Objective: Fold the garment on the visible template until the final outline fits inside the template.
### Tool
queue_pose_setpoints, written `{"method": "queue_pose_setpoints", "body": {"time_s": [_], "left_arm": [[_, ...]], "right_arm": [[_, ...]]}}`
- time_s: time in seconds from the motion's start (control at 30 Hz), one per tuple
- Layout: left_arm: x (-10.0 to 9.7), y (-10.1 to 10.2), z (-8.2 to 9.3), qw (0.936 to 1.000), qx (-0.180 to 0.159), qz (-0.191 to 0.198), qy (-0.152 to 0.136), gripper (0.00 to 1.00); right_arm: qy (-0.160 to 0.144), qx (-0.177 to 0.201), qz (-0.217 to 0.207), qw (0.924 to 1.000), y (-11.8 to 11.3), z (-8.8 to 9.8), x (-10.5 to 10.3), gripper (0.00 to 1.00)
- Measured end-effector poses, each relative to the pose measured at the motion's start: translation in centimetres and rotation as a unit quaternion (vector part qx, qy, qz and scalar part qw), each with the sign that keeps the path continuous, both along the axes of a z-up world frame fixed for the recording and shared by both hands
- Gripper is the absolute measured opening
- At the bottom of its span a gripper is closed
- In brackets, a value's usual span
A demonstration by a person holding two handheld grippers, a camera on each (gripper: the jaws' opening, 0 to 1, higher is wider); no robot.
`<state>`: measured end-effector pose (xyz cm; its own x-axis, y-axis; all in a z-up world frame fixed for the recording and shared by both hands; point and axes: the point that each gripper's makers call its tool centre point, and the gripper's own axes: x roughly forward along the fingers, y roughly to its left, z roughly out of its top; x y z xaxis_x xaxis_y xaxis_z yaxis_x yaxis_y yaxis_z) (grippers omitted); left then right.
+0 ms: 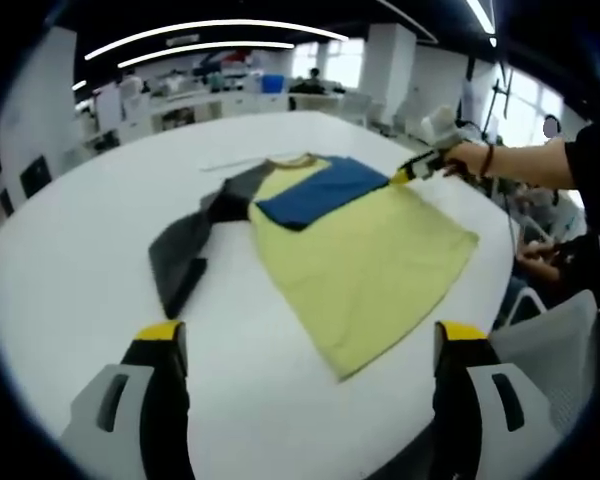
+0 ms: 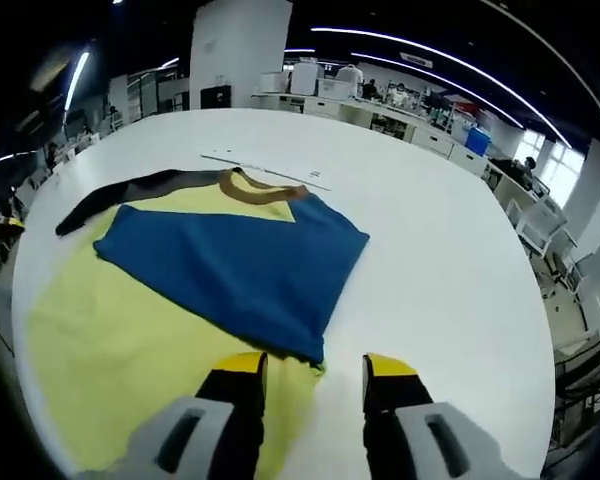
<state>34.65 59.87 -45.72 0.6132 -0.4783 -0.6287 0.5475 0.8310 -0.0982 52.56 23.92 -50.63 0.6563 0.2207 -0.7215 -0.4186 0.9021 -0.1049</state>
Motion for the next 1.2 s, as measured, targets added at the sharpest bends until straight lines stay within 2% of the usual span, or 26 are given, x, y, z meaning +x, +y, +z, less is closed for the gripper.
{"method": "queue_pose_setpoints", "body": {"time_s": [0.2, 0.43, 0.67, 0.77, 0.87, 0.97, 1.2], "left_arm": [[0.1, -0.1, 0.3, 1.0000, -0.001, 0.000, -0.005, 0.99], [0.4, 0.2, 0.3, 1.0000, 0.001, 0.004, -0.008, 0.99], [2.0, 1.7, 0.1, 0.9994, 0.004, 0.029, -0.018, 0.98], [3.0, 2.6, 0.0, 0.9984, 0.001, 0.051, -0.027, 0.97], [4.1, 3.5, -0.2, 0.9971, 0.009, 0.067, -0.036, 0.94], [5.2, 5.0, -0.7, 0.9951, 0.024, 0.086, -0.041, 0.86], [7.2, 7.0, -1.7, 0.9925, 0.041, 0.103, -0.050, 0.69]], "right_arm": [[0.003, 0.019, 0.012, 0.9997, 1.6, 0.3, -0.5, 0.58], [0.021, 0.034, -0.004, 0.9992, 1.4, -0.3, -1.4, 0.59], [0.024, 0.051, -0.024, 0.9981, 0.4, -0.8, -2.0, 0.57], [0.023, 0.054, -0.030, 0.9978, 0.0, -0.8, -2.4, 0.56], [0.020, 0.061, -0.037, 0.9973, -0.4, -0.7, -3.0, 0.57], [0.014, 0.071, -0.033, 0.9968, -0.3, -0.4, -3.5, 0.59], [0.014, 0.078, 0.001, 0.9969, 0.5, 0.4, -5.4, 0.73]]}}
